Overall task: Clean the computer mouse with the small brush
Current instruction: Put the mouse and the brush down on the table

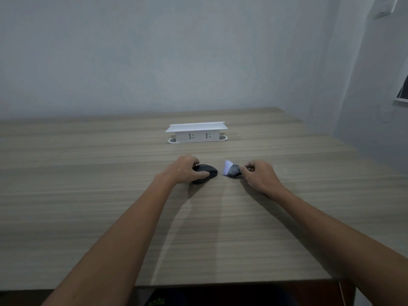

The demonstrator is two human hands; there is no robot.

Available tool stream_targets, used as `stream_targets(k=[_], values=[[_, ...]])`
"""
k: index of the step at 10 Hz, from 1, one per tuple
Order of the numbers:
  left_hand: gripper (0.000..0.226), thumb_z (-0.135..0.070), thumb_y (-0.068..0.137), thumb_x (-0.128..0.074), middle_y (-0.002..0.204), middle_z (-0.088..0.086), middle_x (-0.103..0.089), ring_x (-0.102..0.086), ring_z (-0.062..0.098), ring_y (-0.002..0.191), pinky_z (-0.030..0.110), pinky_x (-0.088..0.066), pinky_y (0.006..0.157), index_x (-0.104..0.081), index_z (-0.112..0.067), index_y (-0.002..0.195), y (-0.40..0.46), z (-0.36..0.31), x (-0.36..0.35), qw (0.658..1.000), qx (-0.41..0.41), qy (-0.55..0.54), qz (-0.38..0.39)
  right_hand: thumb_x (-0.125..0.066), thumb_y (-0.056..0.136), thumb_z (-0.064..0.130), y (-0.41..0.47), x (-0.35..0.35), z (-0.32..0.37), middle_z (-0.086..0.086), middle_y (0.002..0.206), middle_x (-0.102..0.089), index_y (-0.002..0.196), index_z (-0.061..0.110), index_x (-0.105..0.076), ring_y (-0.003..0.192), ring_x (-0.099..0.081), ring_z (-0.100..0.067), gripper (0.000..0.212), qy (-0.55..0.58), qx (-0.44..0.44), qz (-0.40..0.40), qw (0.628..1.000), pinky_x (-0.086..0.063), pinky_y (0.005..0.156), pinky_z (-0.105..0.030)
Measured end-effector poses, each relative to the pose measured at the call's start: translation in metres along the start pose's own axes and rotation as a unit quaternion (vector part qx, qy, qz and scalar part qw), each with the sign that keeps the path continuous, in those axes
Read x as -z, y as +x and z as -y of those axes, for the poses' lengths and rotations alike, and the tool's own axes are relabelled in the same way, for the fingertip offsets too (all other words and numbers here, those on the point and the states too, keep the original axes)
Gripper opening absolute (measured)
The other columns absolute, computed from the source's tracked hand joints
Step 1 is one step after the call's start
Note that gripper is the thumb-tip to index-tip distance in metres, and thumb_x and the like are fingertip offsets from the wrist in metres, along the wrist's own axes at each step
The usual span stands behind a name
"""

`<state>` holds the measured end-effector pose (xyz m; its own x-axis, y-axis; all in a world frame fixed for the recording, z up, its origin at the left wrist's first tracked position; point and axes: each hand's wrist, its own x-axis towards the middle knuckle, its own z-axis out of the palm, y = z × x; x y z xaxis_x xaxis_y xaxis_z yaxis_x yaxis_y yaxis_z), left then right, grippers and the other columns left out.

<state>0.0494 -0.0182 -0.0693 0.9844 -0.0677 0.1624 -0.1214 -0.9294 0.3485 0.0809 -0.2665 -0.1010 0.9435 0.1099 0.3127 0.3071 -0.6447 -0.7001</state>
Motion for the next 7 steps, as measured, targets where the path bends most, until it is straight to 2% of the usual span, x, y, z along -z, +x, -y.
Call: stream_targets(k=[1,2,3,4,5,6,7], values=[[0.043,-0.045,0.094,-0.058,0.088,0.004,-0.068,-0.061,0.021,0.085,0.029,-0.039,0.070,-0.071,-0.005,0.095,-0.006,0.002,-0.003,0.997,0.023,-0.061,-0.050,-0.059,0.092,0.027,0.000,0.003,-0.002,-0.004,0.081,-0.072,0.085,0.006,-0.074,0.080,-0.064,-0.018,0.027,-0.011,0.008,0.001,1.000,-0.040,0.069,-0.025],[0.041,-0.038,0.100,-0.051,0.110,0.009,-0.069,-0.061,0.021,0.098,0.027,-0.040,0.080,-0.072,-0.006,0.113,-0.011,0.006,-0.005,0.990,0.042,-0.085,-0.104,-0.059,0.094,0.027,0.004,0.007,-0.004,-0.003,0.075,-0.069,0.085,0.006,-0.074,0.071,-0.061,-0.016,0.027,-0.024,0.029,-0.007,0.999,-0.038,0.067,-0.024],[0.044,-0.037,0.101,-0.047,0.124,0.014,-0.057,-0.058,0.028,0.112,0.036,-0.044,0.098,-0.066,-0.006,0.125,-0.012,0.020,-0.007,0.984,0.075,-0.067,-0.146,-0.058,0.095,0.028,0.013,0.012,-0.009,-0.006,0.072,-0.070,0.087,0.003,-0.075,0.063,-0.060,-0.017,0.032,-0.060,0.081,-0.014,0.995,-0.040,0.064,-0.027],[0.042,-0.032,0.102,-0.042,0.136,0.016,-0.051,-0.054,0.034,0.124,0.044,-0.041,0.106,-0.062,-0.008,0.131,-0.013,0.040,-0.007,0.984,0.098,0.002,-0.149,-0.058,0.094,0.031,0.025,0.017,-0.025,-0.009,0.100,-0.070,0.106,0.009,-0.075,0.093,-0.063,-0.025,0.031,-0.145,0.129,-0.028,0.981,-0.046,0.081,-0.033],[0.049,-0.038,0.102,-0.039,0.157,0.014,-0.033,-0.032,0.032,0.146,0.047,-0.027,0.116,-0.047,-0.015,0.146,-0.023,0.055,-0.009,0.983,0.134,0.062,-0.109,-0.051,0.097,0.039,0.030,0.020,-0.042,-0.008,0.136,-0.059,0.131,0.015,-0.062,0.128,-0.052,-0.029,0.043,-0.231,0.117,-0.018,0.966,-0.039,0.107,-0.043],[0.064,-0.055,0.101,-0.031,0.167,0.008,-0.013,-0.007,0.027,0.155,0.047,-0.010,0.122,-0.028,-0.023,0.156,-0.033,0.065,-0.014,0.983,0.168,0.056,-0.052,-0.040,0.099,0.050,0.030,0.020,-0.053,-0.002,0.158,-0.036,0.148,0.021,-0.043,0.148,-0.029,-0.024,0.057,-0.260,0.060,0.027,0.963,-0.022,0.117,-0.043],[0.070,-0.063,0.098,-0.025,0.168,0.006,-0.008,-0.002,0.024,0.156,0.047,-0.008,0.123,-0.023,-0.028,0.158,-0.037,0.064,-0.016,0.983,0.172,0.048,-0.043,-0.030,0.098,0.059,0.030,0.018,-0.054,0.000,0.164,-0.024,0.155,0.025,-0.028,0.152,-0.018,-0.024,0.066,-0.268,0.029,0.061,0.961,-0.016,0.119,-0.045]])
